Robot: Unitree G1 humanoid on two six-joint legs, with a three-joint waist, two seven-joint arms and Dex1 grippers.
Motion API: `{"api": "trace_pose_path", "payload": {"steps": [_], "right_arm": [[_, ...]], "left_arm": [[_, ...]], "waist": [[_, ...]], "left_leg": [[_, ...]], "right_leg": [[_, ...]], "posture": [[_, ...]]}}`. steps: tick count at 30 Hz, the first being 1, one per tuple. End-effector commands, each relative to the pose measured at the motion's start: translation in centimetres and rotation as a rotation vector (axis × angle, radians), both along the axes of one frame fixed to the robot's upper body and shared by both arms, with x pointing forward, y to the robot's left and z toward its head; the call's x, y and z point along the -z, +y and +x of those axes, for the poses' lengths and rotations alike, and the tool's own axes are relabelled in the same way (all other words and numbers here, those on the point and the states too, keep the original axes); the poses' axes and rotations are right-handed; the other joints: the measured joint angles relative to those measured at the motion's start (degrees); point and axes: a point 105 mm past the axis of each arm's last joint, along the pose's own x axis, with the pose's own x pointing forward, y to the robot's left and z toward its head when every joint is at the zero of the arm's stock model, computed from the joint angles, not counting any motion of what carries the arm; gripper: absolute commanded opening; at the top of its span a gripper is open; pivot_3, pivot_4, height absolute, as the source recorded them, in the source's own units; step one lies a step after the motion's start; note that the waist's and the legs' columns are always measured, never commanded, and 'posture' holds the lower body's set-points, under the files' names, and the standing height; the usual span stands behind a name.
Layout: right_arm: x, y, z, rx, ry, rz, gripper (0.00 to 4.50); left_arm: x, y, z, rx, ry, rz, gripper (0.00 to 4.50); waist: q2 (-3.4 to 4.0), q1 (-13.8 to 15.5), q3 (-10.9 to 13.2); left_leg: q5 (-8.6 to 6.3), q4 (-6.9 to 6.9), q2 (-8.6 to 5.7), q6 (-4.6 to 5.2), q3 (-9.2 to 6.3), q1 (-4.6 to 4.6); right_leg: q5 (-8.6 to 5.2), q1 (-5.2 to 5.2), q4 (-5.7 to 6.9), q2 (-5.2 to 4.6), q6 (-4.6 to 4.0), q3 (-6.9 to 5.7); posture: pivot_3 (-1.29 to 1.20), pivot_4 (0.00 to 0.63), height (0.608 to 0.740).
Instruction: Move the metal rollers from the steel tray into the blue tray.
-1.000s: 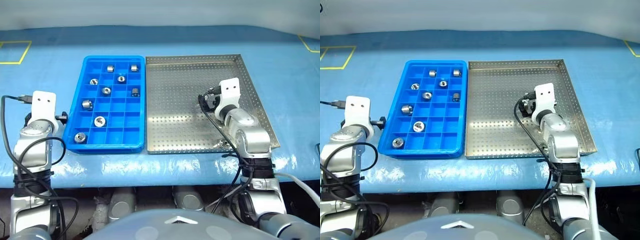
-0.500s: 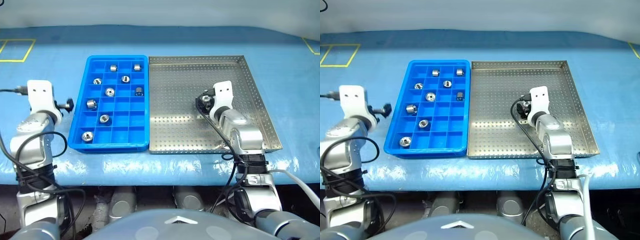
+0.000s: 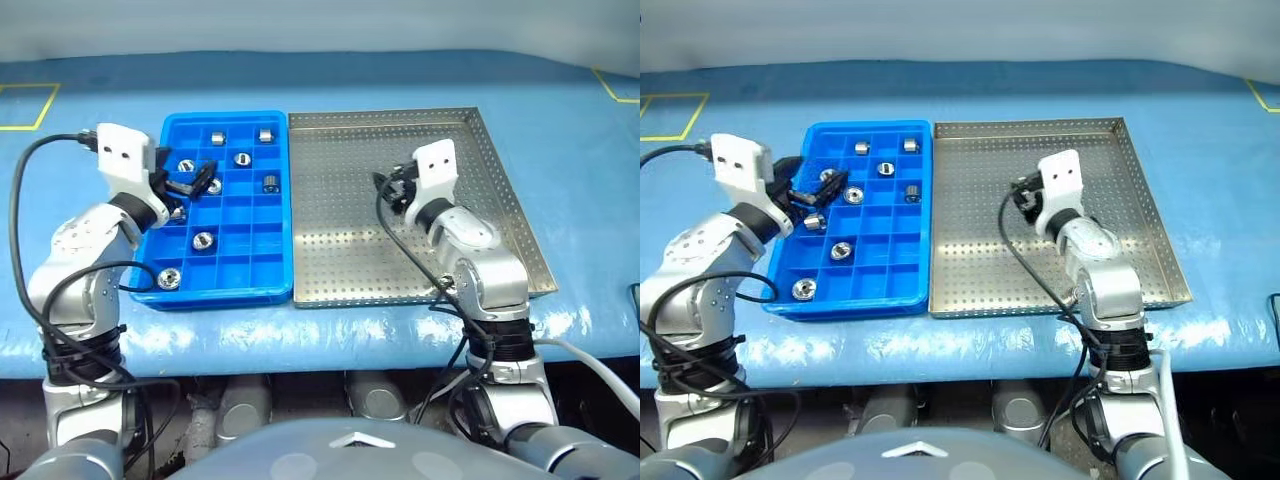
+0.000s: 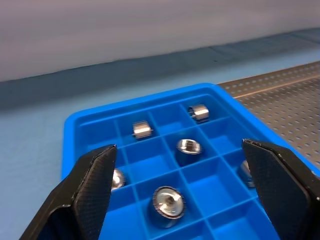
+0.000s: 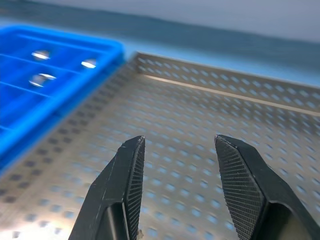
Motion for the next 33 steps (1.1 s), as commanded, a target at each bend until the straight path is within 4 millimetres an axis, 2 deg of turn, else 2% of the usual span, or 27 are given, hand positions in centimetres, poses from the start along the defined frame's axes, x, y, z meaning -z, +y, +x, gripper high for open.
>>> {"api": "trace_pose_path", "payload": {"steps": [1, 3, 5, 7, 9, 12, 13, 17, 19, 21, 23, 33], "right_arm": [[-2.7, 4.3, -2.1, -0.192, -0.072, 0.045, 2.31], [-3.0, 6.4, -3.1, -0.289, -0.057, 0.081, 2.31], [-2.3, 8.0, -3.5, -0.349, -0.056, 0.03, 2.31], [-1.6, 8.0, -2.8, -0.308, -0.064, -0.033, 2.31], [-1.1, 7.0, -1.8, -0.233, -0.059, -0.063, 2.31], [0.0, 2.9, 0.7, -0.007, -0.04, -0.132, 2.31], [0.1, 2.0, 1.1, 0.033, -0.034, -0.138, 2.31], [1.4, -6.5, 2.9, 0.392, 0.019, -0.228, 2.31], [1.6, -9.0, 2.9, 0.494, 0.043, -0.211, 2.71], [1.9, -10.2, 2.7, 0.557, 0.063, -0.194, 3.22], [2.6, -10.4, 2.7, 0.564, 0.103, -0.151, 3.88], [5.5, -8.7, 3.0, 0.503, 0.228, -0.041, 3.88]], "left_arm": [[-0.7, -0.7, 0.2, 0.053, -0.042, 0.027, 4.35], [-1.4, 0.3, 0.8, -0.013, -0.085, 0.027, 4.35], [-2.4, 2.7, 1.7, -0.171, -0.13, 0.004, 4.35], [-2.7, 3.7, 2.0, -0.229, -0.144, -0.009, 4.35], [-2.7, 3.5, 1.7, -0.208, -0.139, -0.018, 4.35], [-2.3, 3.3, 1.1, -0.201, -0.131, 0.005, 4.35], [-2.2, 3.3, 1.0, -0.204, -0.129, 0.005, 4.35], [-1.7, 3.3, 0.5, -0.205, -0.121, 0.007, 4.35], [-1.7, 3.4, 0.4, -0.209, -0.119, 0.007, 4.35], [-1.5, 3.4, 0.5, -0.213, -0.113, 0.006, 4.35], [-1.3, 3.1, 0.7, -0.203, -0.105, 0.008, 4.35], [-0.9, 2.6, 1.1, -0.187, -0.082, 0.041, 4.35]], "waist": [[0.0, -0.2, 0.0], [0.0, -0.2, 0.0], [0.0, -0.1, 0.0], [-0.01, -0.1, 0.0], [-0.01, 0.1, 0.0], [-0.01, 0.7, 0.0], [-0.01, 0.8, 0.0], [-0.02, 2.0, 0.0], [-0.02, 2.4, 0.0], [-0.02, 2.4, 0.0], [-0.02, 1.9, 0.0], [-0.02, 1.3, 0.0]], "left_leg": [[0.0, 0.0, 0.0, 0.0, 0.0, 0.01], [0.0, 0.02, 0.0, 0.0, 0.0, 0.0], [0.0, 0.04, 0.0, 0.0, -0.02, -0.01], [0.0, 0.05, -0.01, 0.0, -0.02, -0.03], [0.0, 0.03, -0.04, 0.0, -0.02, -0.05], [0.0, -0.01, -0.15, 0.0, -0.03, -0.08], [0.0, -0.02, -0.18, 0.0, -0.02, -0.1], [0.0, -0.03, -0.18, 0.0, -0.03, -0.14], [0.0, -0.03, -0.19, 0.0, -0.02, -0.14], [0.0, -0.03, -0.18, 0.0, -0.02, -0.13], [0.0, -0.03, -0.13, 0.0, 0.01, -0.09], [0.0, -0.03, -0.1, 0.01, 0.02, -0.1]], "right_leg": [[-0.03, 0.0, 0.01, 0.0, 0.04, 0.0], [-0.04, 0.01, 0.01, 0.0, 0.06, 0.0], [-0.03, 0.01, 0.0, -0.01, 0.05, -0.01], [-0.03, 0.0, -0.02, -0.02, 0.05, -0.02], [-0.01, -0.01, -0.04, -0.05, 0.02, -0.02], [0.11, -0.01, -0.1, -0.17, -0.19, -0.02], [0.11, -0.02, -0.12, -0.19, -0.19, -0.02], [0.11, -0.06, -0.11, -0.19, -0.2, -0.02], [0.11, -0.06, -0.12, -0.2, -0.2, -0.03], [0.11, -0.06, -0.11, -0.19, -0.2, -0.02], [0.1, -0.06, -0.09, -0.14, -0.2, -0.01], [0.1, -0.06, -0.08, -0.1, -0.2, 0.0]], "posture": [[-0.09, 0.15, 0.74], [-0.1, 0.15, 0.74], [-0.1, 0.15, 0.74], [-0.08, 0.15, 0.74], [-0.07, 0.15, 0.74], [-0.05, 0.15, 0.74], [-0.05, 0.15, 0.74], [-0.04, 0.15, 0.74], [-0.05, 0.15, 0.74], [-0.05, 0.15, 0.74], [-0.06, 0.15, 0.74], [-0.06, 0.15, 0.74]]}}
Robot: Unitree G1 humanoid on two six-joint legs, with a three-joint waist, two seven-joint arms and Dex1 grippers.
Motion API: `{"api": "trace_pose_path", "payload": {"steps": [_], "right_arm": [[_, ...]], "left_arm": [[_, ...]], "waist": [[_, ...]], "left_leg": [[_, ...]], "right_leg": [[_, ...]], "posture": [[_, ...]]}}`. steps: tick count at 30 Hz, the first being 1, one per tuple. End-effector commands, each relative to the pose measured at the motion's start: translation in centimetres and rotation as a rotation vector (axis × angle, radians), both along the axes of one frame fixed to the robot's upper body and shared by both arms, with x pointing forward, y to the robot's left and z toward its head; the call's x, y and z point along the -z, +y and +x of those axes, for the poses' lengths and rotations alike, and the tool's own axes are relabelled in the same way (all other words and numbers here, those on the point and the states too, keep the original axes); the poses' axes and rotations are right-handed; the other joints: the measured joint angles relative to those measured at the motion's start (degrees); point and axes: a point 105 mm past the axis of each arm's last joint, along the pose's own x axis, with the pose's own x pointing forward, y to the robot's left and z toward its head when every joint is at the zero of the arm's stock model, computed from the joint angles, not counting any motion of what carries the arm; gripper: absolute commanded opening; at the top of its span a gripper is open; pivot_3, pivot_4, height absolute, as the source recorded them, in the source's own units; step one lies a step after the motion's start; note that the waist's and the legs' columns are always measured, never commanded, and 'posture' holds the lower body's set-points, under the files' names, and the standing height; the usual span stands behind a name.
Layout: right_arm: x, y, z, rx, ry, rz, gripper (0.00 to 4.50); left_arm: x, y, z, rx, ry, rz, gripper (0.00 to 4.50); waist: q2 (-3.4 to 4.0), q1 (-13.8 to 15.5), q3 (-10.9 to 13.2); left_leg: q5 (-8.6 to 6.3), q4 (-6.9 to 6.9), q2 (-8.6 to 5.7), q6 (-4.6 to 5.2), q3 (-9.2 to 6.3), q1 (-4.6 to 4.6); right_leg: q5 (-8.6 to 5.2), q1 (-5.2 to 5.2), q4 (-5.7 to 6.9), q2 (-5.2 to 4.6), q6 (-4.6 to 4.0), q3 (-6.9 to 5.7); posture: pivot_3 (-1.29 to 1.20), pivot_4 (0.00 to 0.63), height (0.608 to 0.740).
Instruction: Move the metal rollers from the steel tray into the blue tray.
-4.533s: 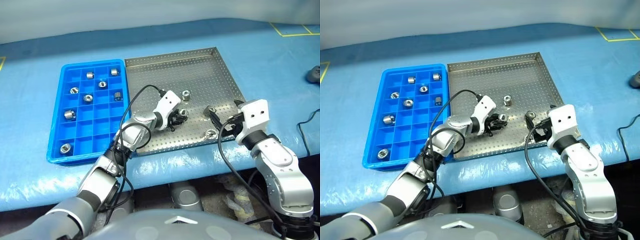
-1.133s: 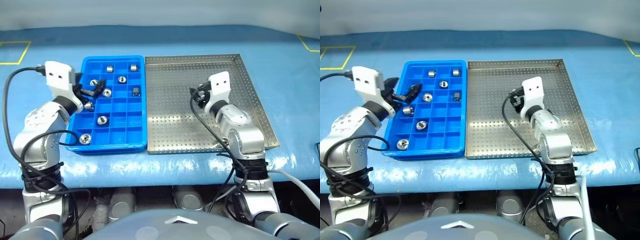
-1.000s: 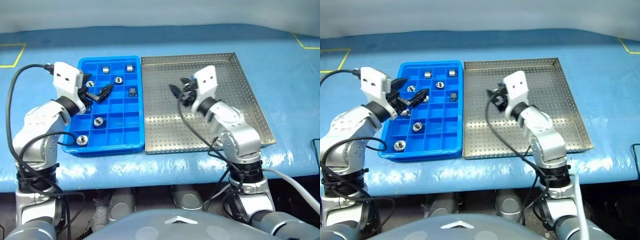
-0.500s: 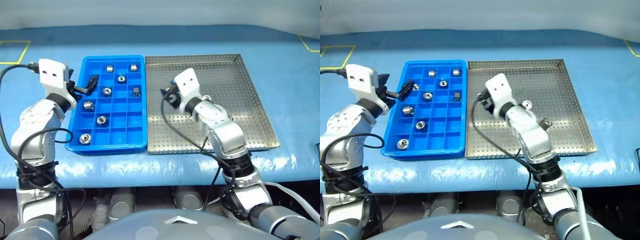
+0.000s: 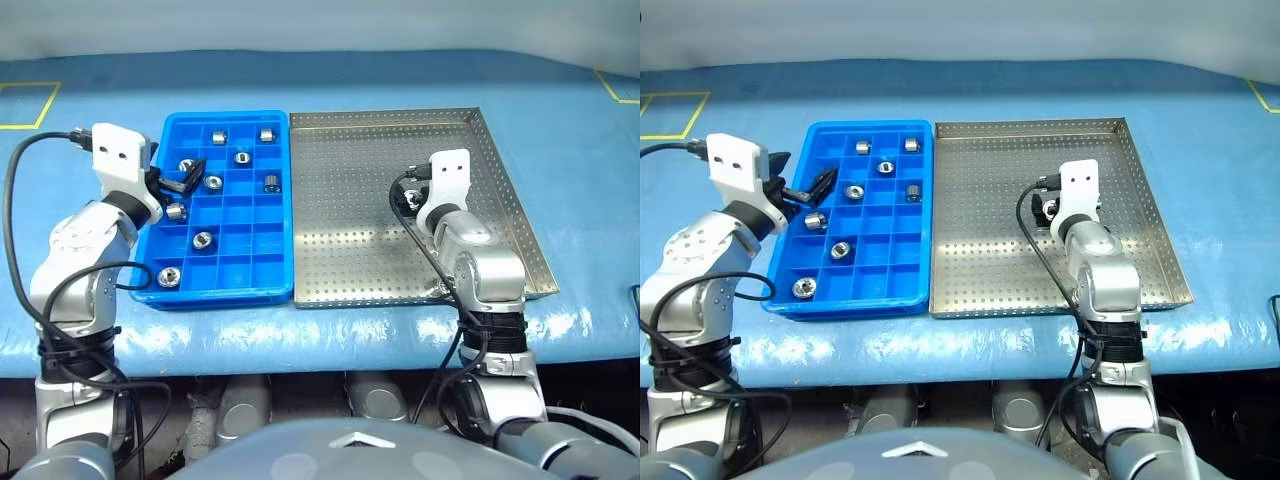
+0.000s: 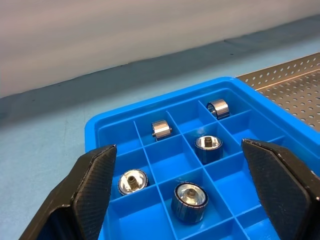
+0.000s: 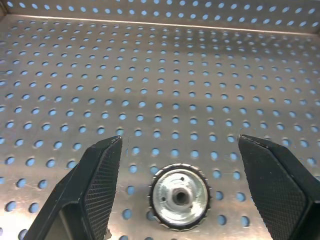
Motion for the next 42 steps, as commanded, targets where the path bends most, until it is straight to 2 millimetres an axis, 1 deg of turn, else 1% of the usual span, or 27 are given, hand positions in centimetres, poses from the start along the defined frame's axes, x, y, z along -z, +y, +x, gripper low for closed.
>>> {"api": "trace_pose_path", "payload": {"steps": [1, 5, 9, 10, 11, 15, 16, 19, 20, 21, 23, 24, 25, 27, 29, 30, 32, 34, 36, 39, 42], "right_arm": [[0.1, -0.3, 0.3, 0.018, -0.006, 0.012, 3.88], [1.7, -1.2, 0.5, 0.067, 0.045, -0.011, 3.88], [2.3, -0.9, 0.6, 0.059, 0.069, 0.012, 3.88], [2.3, -0.8, 0.6, 0.058, 0.068, 0.015, 3.49], [2.2, -0.8, 0.7, 0.06, 0.059, 0.017, 3.3], [1.2, -0.6, 0.8, 0.055, 0.019, 0.02, 2.01], [0.7, -0.5, 0.9, 0.049, -0.001, 0.01, 1.73], [-0.9, 0.3, 1.0, 0.021, -0.059, 0.001, 1.73], [-2.0, 1.8, 1.1, -0.036, -0.099, 0.043, 1.73], [-2.8, 2.8, 1.0, -0.079, -0.126, 0.074, 1.73], [-4.2, 5.1, 0.7, -0.171, -0.168, 0.095, 1.73], [-5.0, 6.6, 0.4, -0.227, -0.189, 0.115, 1.73], [-6.1, 9.3, -0.3, -0.343, -0.211, 0.155, 1.73], [-7.4, 14.3, -2.3, -0.579, -0.223, 0.214, 1.73], [-7.6, 17.2, -3.7, -0.719, -0.211, 0.241, 1.73], [-7.5, 18.3, -3.9, -0.754, -0.207, 0.24, 1.73], [-7.2, 19.8, -3.6, -0.779, -0.213, 0.211, 1.73], [-6.9, 20.9, -2.9, -0.784, -0.205, 0.216, 1.73], [-6.7, 21.5, -2.4, -0.792, -0.199, 0.223, 1.73], [-5.9, 22.7, -1.6, -0.808, -0.156, 0.234, 1.73], [-5.1, 23.2, -1.2, -0.797, -0.116, 0.237, 1.73]], "left_arm": [[-0.9, 0.1, 0.0, -0.006, -0.028, 0.034, 4.35], [-0.8, 0.0, -0.2, -0.009, -0.026, 0.044, 4.35], [-0.9, 0.3, -0.3, -0.022, -0.032, 0.055, 4.35], [-1.0, 0.4, -0.3, -0.028, -0.034, 0.056, 4.35], [-1.0, 0.5, -0.3, -0.031, -0.035, 0.056, 4.35], [-0.9, 0.6, -0.3, -0.034, -0.034, 0.059, 4.35], [-0.9, 0.6, -0.3, -0.036, -0.035, 0.06, 4.35], [-1.2, 0.7, -0.3, -0.04, -0.043, 0.055, 4.35], [-1.6, 0.8, -0.2, -0.045, -0.062, 0.048, 4.35], [-1.9, 0.9, -0.2, -0.048, -0.076, 0.042, 4.35], [-2.7, 1.4, -0.2, -0.066, -0.106, 0.031, 4.35], [-3.0, 1.8, -0.1, -0.09, -0.121, 0.033, 4.35], [-3.6, 2.7, 0.0, -0.13, -0.147, 0.035, 4.35], [-4.5, 4.7, 0.1, -0.233, -0.179, 0.062, 4.35], [-5.0, 6.2, 0.1, -0.312, -0.189, 0.086, 4.35], [-5.2, 6.7, 0.0, -0.334, -0.193, 0.092, 4.35], [-5.5, 7.1, -0.1, -0.345, -0.195, 0.096, 4.35], [-5.4, 7.0, -0.3, -0.34, -0.19, 0.104, 4.35], [-5.2, 6.8, -0.4, -0.336, -0.185, 0.107, 4.35], [-4.4, 5.9, -0.7, -0.301, -0.162, 0.117, 4.35], [-3.9, 5.3, -0.9, -0.273, -0.142, 0.119, 4.35]], "waist": [[0.0, 0.0, 0.0], [0.0, 0.2, 0.0], [0.0, 0.2, 0.0], [0.0, 0.2, 0.0], [0.0, 0.2, 0.0], [0.0, 0.4, 0.0], [0.0, 0.4, 0.0], [0.0, 0.3, 0.0], [0.0, 0.3, 0.0], [0.01, 0.2, 0.0], [0.01, 0.1, 0.0], [0.01, 0.0, 0.0], [0.01, -0.1, 0.0], [0.01, -0.4, 0.0], [0.01, -0.8, 0.0], [0.01, -0.9, 0.0], [0.01, -0.7, 0.0], [-0.01, -0.1, 0.0], [-0.02, 0.6, 0.0], [-0.03, 1.0, 0.0], [-0.03, 1.4, 0.0]], "left_leg": [[0.0, 0.0, 0.0, 0.0, 0.0, 0.0], [0.0, 0.0, 0.0, 0.0, 0.0, 0.01], [0.0, 0.0, 0.01, 0.0, 0.0, 0.02], [0.0, 0.0, 0.01, 0.0, -0.01, 0.02], [0.0, 0.0, 0.01, 0.0, 0.0, 0.03], [0.0, 0.0, 0.0, 0.0, 0.0, 0.01], [0.0, 0.0, -0.01, 0.0, 0.0, 0.0], [0.0, -0.02, -0.01, 0.0, 0.0, -0.01], [0.0, -0.03, 0.0, 0.0, 0.0, -0.01], [0.0, -0.03, 0.0, 0.0, 0.0, 0.0], [0.0, -0.04, 0.04, 0.0, 0.0, 0.0], [0.0, -0.04, 0.06, 0.0, 0.0, 0.0], [0.0, -0.04, 0.08, 0.0, -0.01, 0.01], [0.0, -0.03, 0.11, 0.0, -0.02, 0.02], [0.0, -0.05, 0.16, 0.0, -0.03, 0.03], [0.0, -0.07, 0.17, 0.0, -0.05, 0.04], [0.0, -0.07, 0.14, 0.0, -0.07, 0.02], [0.0, -0.04, 0.05, -0.01, -0.07, 0.0], [0.0, -0.02, 0.0, -0.01, -0.07, 0.0], [0.01, -0.05, 0.01, -0.02, -0.07, -0.01], [0.01, -0.12, 0.04, -0.02, -0.1, 0.0]], "right_leg": [[0.0, 0.0, -0.01, 0.0, 0.0, 0.0], [0.0, 0.0, -0.01, 0.0, 0.0, 0.0], [0.0, 0.01, 0.0, 0.01, 0.0, 0.0], [0.0, 0.01, 0.01, 0.01, 0.0, 0.0], [0.0, 0.01, 0.01, 0.01, 0.01, 0.0], [0.0, 0.01, 0.0, 0.0, 0.01, 0.0], [0.0, 0.01, -0.01, 0.0, 0.01, 0.0], [0.0, -0.01, -0.03, 0.0, 0.0, 0.0], [0.0, -0.01, -0.03, 0.0, 0.0, 0.0], [0.0, -0.02, -0.02, 0.0, 0.0, 0.0], [-0.01, -0.04, 0.0, 0.04, 0.01, 0.0], [-0.02, -0.04, 0.01, 0.06, 0.03, 0.0], [-0.04, -0.04, 0.02, 0.08, 0.06, 0.0], [-0.06, -0.05, 0.04, 0.11, 0.1, -0.01], [-0.06, -0.05, 0.04, 0.16, 0.1, -0.02], [-0.06, -0.05, 0.04, 0.17, 0.1, -0.03], [-0.05, -0.04, 0.01, 0.14, 0.07, -0.05], [-0.01, -0.03, -0.02, 0.04, 0.02, -0.06], [0.0, -0.02, -0.03, -0.01, 0.0, -0.08], [0.01, -0.04, -0.03, -0.01, -0.01, -0.09], [0.01, -0.06, -0.02, 0.0, -0.02, -0.13]], "posture": [[-0.06, 0.15, 0.74], [-0.05, 0.15, 0.74], [-0.05, 0.15, 0.74], [-0.05, 0.15, 0.74], [-0.04, 0.15, 0.74], [-0.04, 0.15, 0.74], [-0.04, 0.15, 0.74], [-0.04, 0.15, 0.74], [-0.04, 0.15, 0.74], [-0.05, 0.15, 0.74], [-0.05, 0.15, 0.74], [-0.05, 0.15, 0.74], [-0.05, 0.15, 0.74], [-0.05, 0.15, 0.74], [-0.04, 0.15, 0.74], [-0.03, 0.15, 0.74], [-0.02, 0.15, 0.74], [0.0, 0.15, 0.74], [0.01, 0.15, 0.74], [0.04, 0.15, 0.74], [0.05, 0.15, 0.74]]}}
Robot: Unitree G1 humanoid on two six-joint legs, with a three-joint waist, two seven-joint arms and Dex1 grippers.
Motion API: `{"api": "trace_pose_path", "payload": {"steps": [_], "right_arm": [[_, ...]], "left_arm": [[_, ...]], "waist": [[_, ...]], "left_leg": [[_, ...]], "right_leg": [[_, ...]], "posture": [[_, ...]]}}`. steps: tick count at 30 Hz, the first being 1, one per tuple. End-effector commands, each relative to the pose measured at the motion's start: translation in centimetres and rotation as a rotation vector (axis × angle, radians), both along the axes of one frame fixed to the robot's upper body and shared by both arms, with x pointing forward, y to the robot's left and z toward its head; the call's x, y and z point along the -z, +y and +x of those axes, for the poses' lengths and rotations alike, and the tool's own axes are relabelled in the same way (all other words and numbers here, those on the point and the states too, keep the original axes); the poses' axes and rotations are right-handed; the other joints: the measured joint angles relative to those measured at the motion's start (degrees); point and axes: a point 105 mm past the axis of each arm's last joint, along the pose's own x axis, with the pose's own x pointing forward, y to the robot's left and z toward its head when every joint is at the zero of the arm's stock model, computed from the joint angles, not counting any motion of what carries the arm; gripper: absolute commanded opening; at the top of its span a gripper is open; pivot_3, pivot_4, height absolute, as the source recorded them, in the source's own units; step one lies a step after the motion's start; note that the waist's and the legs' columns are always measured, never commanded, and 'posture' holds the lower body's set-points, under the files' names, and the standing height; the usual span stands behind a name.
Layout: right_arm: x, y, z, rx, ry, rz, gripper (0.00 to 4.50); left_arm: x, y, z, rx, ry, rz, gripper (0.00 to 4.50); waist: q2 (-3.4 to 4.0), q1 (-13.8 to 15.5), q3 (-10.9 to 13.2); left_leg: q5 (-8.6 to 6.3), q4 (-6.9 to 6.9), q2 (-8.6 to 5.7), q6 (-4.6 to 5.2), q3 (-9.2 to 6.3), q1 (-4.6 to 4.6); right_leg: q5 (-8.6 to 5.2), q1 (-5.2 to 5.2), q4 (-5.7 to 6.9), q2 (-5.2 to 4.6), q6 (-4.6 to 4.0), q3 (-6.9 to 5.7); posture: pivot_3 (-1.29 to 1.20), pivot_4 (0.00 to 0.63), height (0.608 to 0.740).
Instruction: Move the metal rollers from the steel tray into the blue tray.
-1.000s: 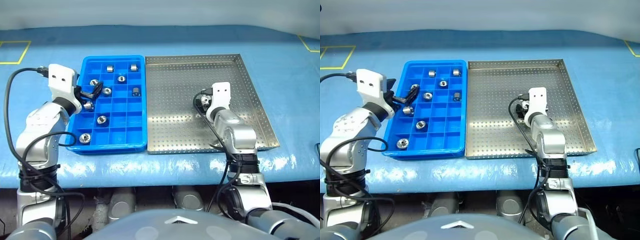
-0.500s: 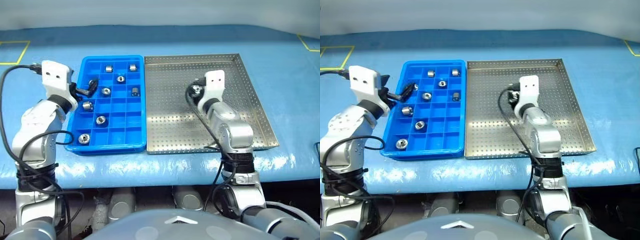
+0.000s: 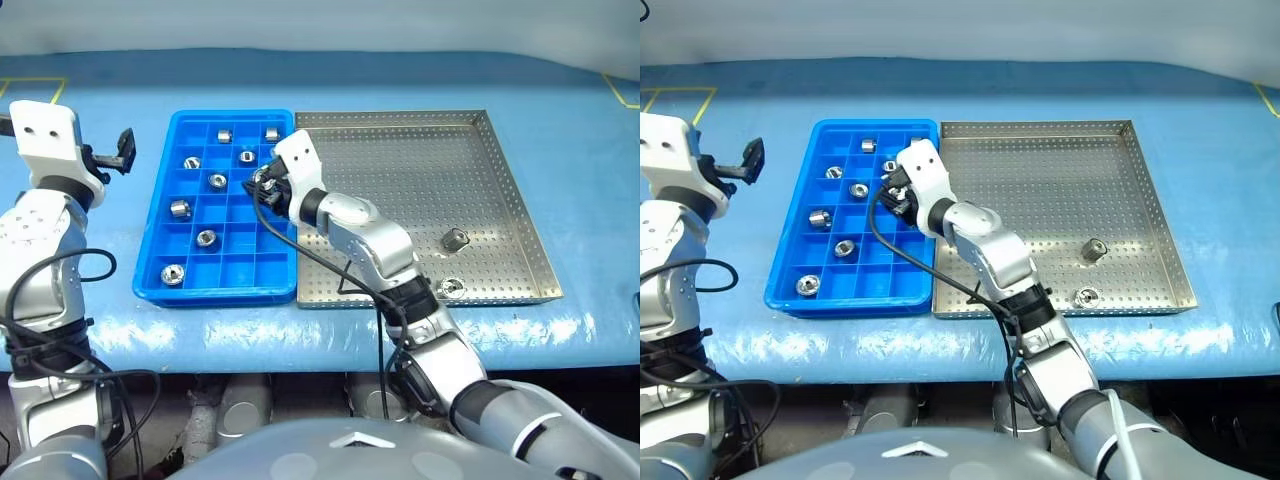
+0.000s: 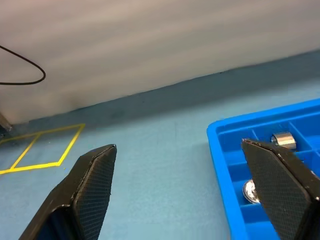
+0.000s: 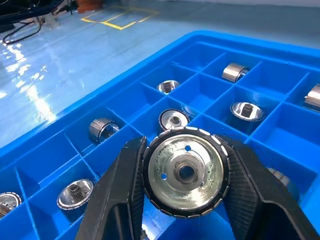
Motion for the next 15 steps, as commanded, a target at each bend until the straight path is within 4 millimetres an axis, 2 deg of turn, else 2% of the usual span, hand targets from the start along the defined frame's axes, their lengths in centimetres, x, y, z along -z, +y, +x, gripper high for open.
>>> {"api": "trace_pose_path", "payload": {"steps": [1, 10, 11, 15], "right_arm": [[-1.1, 0.9, 0.2, -0.018, -0.024, 0.033, 1.73], [0.2, 2.5, -0.7, -0.089, 0.022, 0.016, 1.73], [0.3, 2.5, -0.6, -0.09, 0.023, 0.016, 2.43], [-0.2, 2.3, -0.4, -0.07, 0.008, 0.03, 3.65]], "left_arm": [[-1.2, -1.0, -0.5, 0.036, -0.038, 0.023, 4.35], [-0.4, -1.4, -0.6, 0.032, -0.022, 0.007, 4.35], [-0.4, -1.5, -0.5, 0.035, -0.021, 0.006, 4.35], [-0.2, -1.7, -0.3, 0.041, -0.017, 0.001, 4.35]], "waist": [[0.0, 0.3, 0.0], [0.0, 0.7, 0.0], [0.0, 0.7, 0.0], [0.0, 0.7, 0.0]], "left_leg": [[0.0, -0.05, 0.0, 0.0, -0.01, 0.0], [0.01, -0.16, -0.02, -0.02, -0.05, 0.01], [0.01, -0.16, -0.01, -0.03, -0.05, 0.01], [0.02, -0.16, -0.01, -0.04, -0.05, 0.01]], "right_leg": [[0.0, -0.01, 0.0, 0.0, 0.0, -0.01], [-0.01, -0.04, 0.0, -0.01, -0.02, -0.04], [-0.01, -0.04, 0.0, -0.01, -0.03, -0.05], [-0.01, -0.04, 0.0, -0.01, -0.02, -0.05]], "posture": [[0.05, 0.15, 0.74], [0.06, 0.15, 0.74], [0.06, 0.15, 0.74], [0.05, 0.15, 0.74]]}}
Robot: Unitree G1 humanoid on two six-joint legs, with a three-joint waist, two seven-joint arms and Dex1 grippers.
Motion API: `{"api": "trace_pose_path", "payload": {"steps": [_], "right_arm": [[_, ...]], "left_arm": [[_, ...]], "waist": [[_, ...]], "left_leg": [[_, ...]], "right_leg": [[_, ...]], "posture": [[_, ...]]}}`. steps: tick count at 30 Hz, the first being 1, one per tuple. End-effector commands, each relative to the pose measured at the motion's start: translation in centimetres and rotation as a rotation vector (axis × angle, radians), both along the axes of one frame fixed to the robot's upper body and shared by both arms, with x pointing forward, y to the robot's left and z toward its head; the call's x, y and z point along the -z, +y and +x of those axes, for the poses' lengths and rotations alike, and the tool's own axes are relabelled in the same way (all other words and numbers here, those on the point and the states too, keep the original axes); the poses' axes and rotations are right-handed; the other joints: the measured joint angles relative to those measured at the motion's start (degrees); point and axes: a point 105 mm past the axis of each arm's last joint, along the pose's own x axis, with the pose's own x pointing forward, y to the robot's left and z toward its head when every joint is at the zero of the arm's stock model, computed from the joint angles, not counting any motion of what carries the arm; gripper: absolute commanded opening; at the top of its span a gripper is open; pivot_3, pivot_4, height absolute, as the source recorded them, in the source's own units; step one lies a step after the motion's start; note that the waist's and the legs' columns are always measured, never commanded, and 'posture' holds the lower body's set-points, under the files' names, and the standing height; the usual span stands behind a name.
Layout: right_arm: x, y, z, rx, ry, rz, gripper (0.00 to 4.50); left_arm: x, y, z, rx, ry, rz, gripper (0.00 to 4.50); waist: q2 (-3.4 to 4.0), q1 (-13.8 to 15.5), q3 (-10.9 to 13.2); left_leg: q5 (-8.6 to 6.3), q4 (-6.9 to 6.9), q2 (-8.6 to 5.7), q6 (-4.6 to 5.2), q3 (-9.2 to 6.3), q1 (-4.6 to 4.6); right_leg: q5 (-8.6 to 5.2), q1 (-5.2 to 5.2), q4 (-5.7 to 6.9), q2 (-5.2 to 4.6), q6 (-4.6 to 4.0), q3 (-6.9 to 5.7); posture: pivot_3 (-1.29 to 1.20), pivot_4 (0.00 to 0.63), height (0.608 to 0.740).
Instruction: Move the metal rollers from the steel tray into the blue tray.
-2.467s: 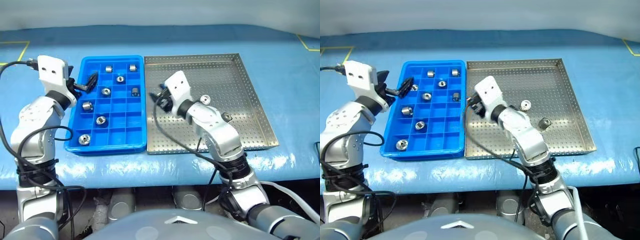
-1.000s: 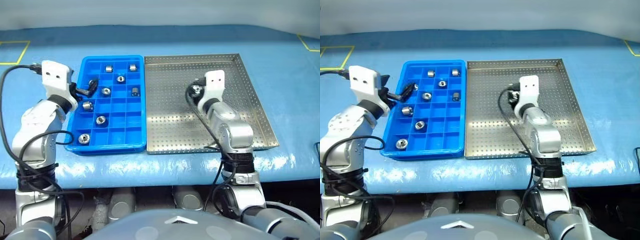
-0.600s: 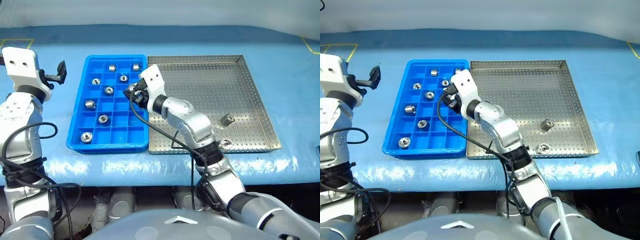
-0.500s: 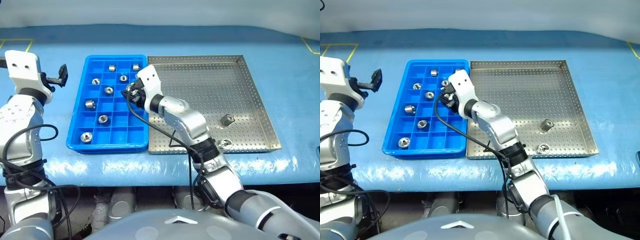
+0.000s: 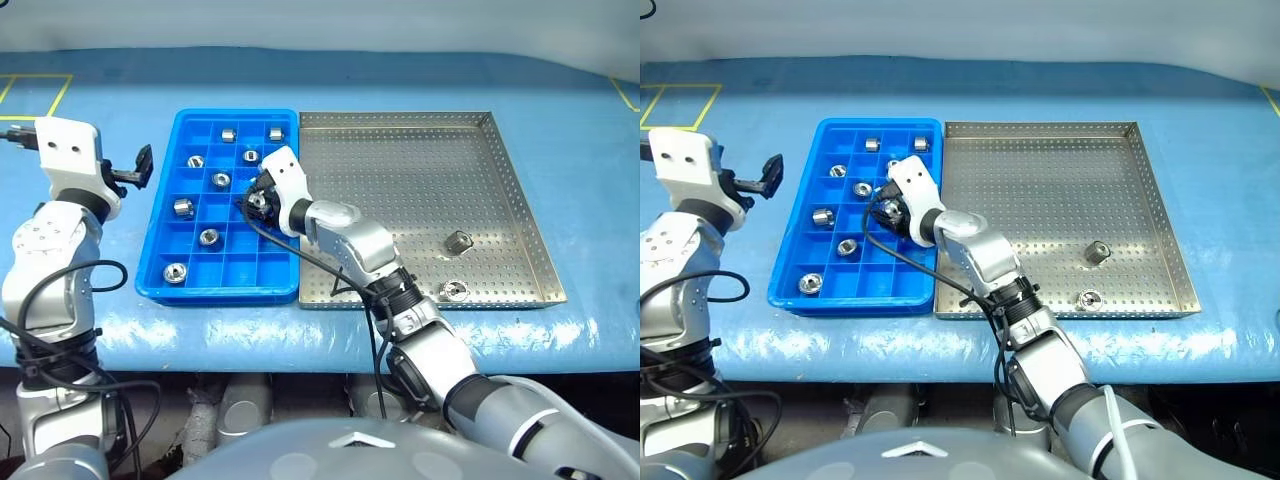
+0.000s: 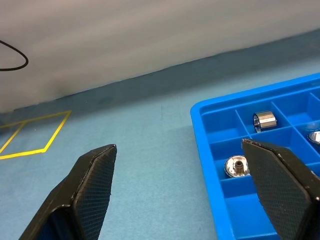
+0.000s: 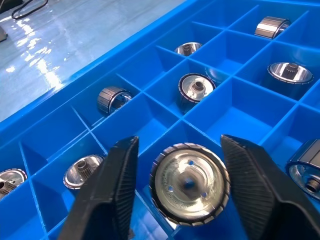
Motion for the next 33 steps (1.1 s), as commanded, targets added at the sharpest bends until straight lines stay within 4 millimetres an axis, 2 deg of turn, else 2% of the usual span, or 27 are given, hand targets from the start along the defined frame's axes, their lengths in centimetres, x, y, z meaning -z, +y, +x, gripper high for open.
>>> {"api": "trace_pose_path", "payload": {"steps": [1, 2, 5, 8, 10, 13, 17, 20, 24, 28, 33], "right_arm": [[-3.0, 1.2, 0.0, -0.002, -0.082, 0.075, 3.96], [-3.2, 0.9, 0.2, 0.019, -0.096, 0.076, 4.32], [-4.1, -0.4, 0.7, 0.084, -0.156, 0.069, 4.32], [-5.7, -3.6, 1.1, 0.195, -0.238, 0.057, 4.32], [-5.9, -6.7, 1.2, 0.31, -0.275, 0.016, 4.32], [-4.6, -13.2, 0.4, 0.544, -0.286, -0.096, 4.32], [-2.0, -21.2, -2.8, 0.806, -0.239, -0.285, 4.32], [-1.0, -24.8, -5.1, 0.945, -0.17, -0.327, 4.32], [-0.1, -27.1, -5.8, 1.062, -0.073, -0.235, 4.32], [1.2, -28.5, -5.9, 1.136, 0.002, -0.189, 4.32], [1.7, -28.0, -5.5, 1.114, 0.039, -0.138, 4.32]], "left_arm": [[-1.4, -0.8, 0.0, 0.019, -0.05, 0.018, 4.35], [-1.3, -0.9, 0.0, 0.022, -0.048, 0.017, 4.35], [-1.1, -1.3, 0.2, 0.036, -0.044, 0.009, 4.35], [-0.8, -2.8, 0.6, 0.097, -0.035, -0.019, 4.35], [-0.4, -4.8, 0.7, 0.191, -0.019, -0.035, 4.35], [0.3, -9.2, 0.5, 0.409, 0.022, -0.058, 4.35], [1.5, -13.7, 0.1, 0.613, 0.078, -0.052, 4.35], [2.3, -15.9, -0.1, 0.726, 0.112, -0.067, 4.35], [2.8, -17.9, -0.3, 0.817, 0.133, -0.056, 4.35], [2.7, -17.9, 0.2, 0.82, 0.131, -0.047, 4.35], [2.5, -17.3, 0.3, 0.801, 0.128, -0.042, 4.35]], "waist": [[0.0, 0.0, 0.0], [0.0, 0.0, 0.0], [0.0, 0.0, 0.0], [0.0, 0.1, 0.0], [-0.03, 0.3, 0.0], [-0.08, 0.7, -0.1], [-0.05, 0.1, 0.0], [-0.02, -1.6, 0.0], [0.0, -4.2, 0.0], [0.0, -5.8, 0.0], [0.02, -6.6, -0.1]], "left_leg": [[0.0, 0.0, 0.0, 0.0, 0.0, 0.0], [0.0, 0.0, 0.0, 0.0, 0.0, 0.0], [0.0, 0.0, 0.0, 0.0, 0.0, -0.01], [0.0, 0.0, -0.01, -0.01, -0.01, -0.04], [0.0, 0.01, -0.05, -0.02, -0.04, -0.08], [-0.01, 0.01, -0.2, -0.02, -0.07, -0.13], [-0.03, 0.03, -0.23, -0.02, -0.02, -0.16], [-0.02, 0.02, -0.1, -0.02, 0.05, -0.11], [-0.02, 0.13, 0.1, -0.01, 0.17, 0.09], [-0.01, 0.31, 0.16, 0.01, 0.17, 0.08], [-0.01, 0.29, 0.11, 0.03, 0.18, 0.01]], "right_leg": [[0.0, 0.0, 0.0, 0.0, 0.0, 0.0], [0.0, 0.0, 0.0, 0.0, 0.0, 0.0], [0.0, 0.0, 0.0, 0.0, 0.0, 0.0], [0.0, -0.01, -0.01, -0.02, 0.0, 0.0], [0.0, -0.01, -0.04, -0.05, 0.0, -0.01], [0.0, 0.03, -0.1, -0.2, 0.0, -0.04], [-0.03, 0.0, -0.13, -0.25, -0.01, 0.0], [-0.11, -0.05, -0.03, -0.1, -0.02, 0.06], [-0.25, 0.01, 0.12, 0.08, 0.21, 0.14], [-0.18, 0.04, 0.18, 0.19, 0.25, 0.18], [-0.17, 0.05, 0.11, 0.15, 0.28, 0.23]], "posture": [[0.04, 0.15, 0.74], [0.04, 0.15, 0.74], [0.02, 0.15, 0.74], [0.0, 0.15, 0.74], [-0.02, 0.15, 0.74], [-0.04, 0.15, 0.74], [-0.1, 0.15, 0.74], [-0.15, 0.15, 0.74], [-0.19, 0.15, 0.74], [-0.19, 0.15, 0.74], [-0.17, 0.15, 0.74]]}}
